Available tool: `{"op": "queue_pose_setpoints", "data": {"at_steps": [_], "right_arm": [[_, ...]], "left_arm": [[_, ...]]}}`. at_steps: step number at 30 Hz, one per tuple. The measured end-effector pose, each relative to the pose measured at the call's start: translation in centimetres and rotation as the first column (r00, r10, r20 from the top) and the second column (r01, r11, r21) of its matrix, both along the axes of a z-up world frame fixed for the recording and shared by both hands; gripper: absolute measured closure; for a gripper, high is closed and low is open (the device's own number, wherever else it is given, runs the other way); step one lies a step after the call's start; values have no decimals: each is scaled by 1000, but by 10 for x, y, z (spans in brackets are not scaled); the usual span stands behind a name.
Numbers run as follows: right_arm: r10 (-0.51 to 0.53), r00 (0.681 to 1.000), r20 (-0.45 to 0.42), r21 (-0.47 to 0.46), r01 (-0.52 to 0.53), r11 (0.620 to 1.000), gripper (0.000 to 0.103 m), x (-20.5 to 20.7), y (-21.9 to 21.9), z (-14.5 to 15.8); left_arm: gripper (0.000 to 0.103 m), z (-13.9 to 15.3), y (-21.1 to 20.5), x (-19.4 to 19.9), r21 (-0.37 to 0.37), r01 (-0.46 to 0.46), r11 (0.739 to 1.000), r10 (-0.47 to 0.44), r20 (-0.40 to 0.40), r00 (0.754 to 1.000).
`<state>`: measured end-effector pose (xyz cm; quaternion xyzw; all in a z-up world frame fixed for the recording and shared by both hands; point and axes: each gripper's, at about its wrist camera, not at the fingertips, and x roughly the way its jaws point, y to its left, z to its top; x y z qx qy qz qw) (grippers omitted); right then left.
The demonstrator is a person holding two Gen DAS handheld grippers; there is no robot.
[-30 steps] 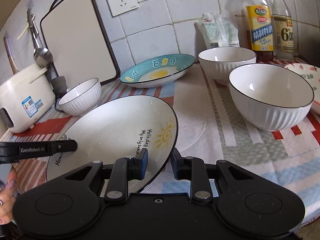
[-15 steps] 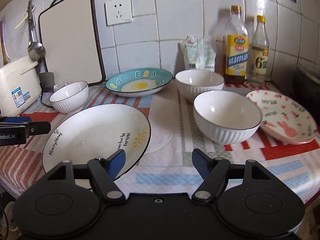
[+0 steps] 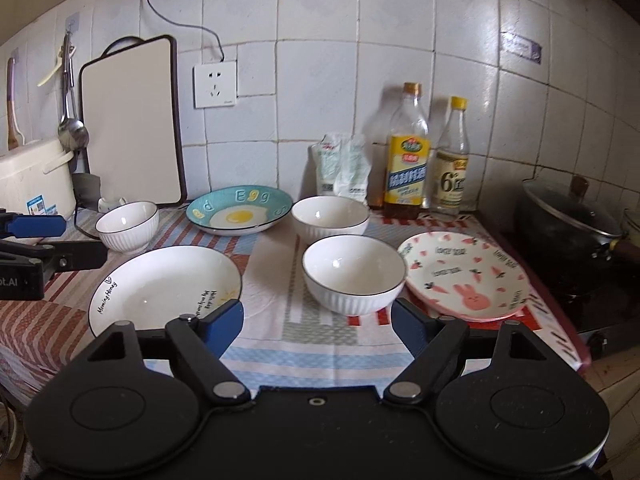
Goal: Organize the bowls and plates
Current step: 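Move both grippers to the pink bunny plate and grasp its rim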
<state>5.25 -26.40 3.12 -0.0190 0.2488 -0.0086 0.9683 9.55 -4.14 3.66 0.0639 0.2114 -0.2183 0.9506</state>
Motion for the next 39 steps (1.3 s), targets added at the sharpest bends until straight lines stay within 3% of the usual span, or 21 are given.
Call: {"op": "queue_pose_setpoints", "data": {"at_steps": [11,16,19,22,24,28,31,33,39], "right_arm": [[19,999,33,-18,-18,1000,16,-34,-53,10],[51,999,15,26,-52,998,16,-36,-96,9],[59,998,-15,69,-58,996,16,-28,-124,4],[50,998,-47,133,-43,990,16,-15,-152,-4],[43,997,-62,164,-32,986,17,-4,-167,-12],[31,997,-78,199,-14,980,18,15,-189,-24],[21,996,-84,230,-2,973,18,32,-205,-31],[8,996,-92,251,15,968,18,45,-214,-36],[-72,990,-120,316,107,943,22,79,-239,-61]], "left_arm": [[19,10,-69,-12,-6,137,990,-138,-22,990],[19,13,-106,-3,-68,201,977,-205,-46,978],[20,13,-138,10,-50,235,971,-237,-51,970],[24,8,-169,33,-7,274,962,-273,-92,958],[38,2,-185,51,19,283,959,-280,-97,955],[45,-6,-213,90,73,291,954,-283,-102,954],[46,-14,-236,117,132,252,959,-240,-101,965],[46,-22,-245,139,131,235,963,-219,-129,967],[50,-43,-270,201,100,242,965,-205,-287,936]]}}
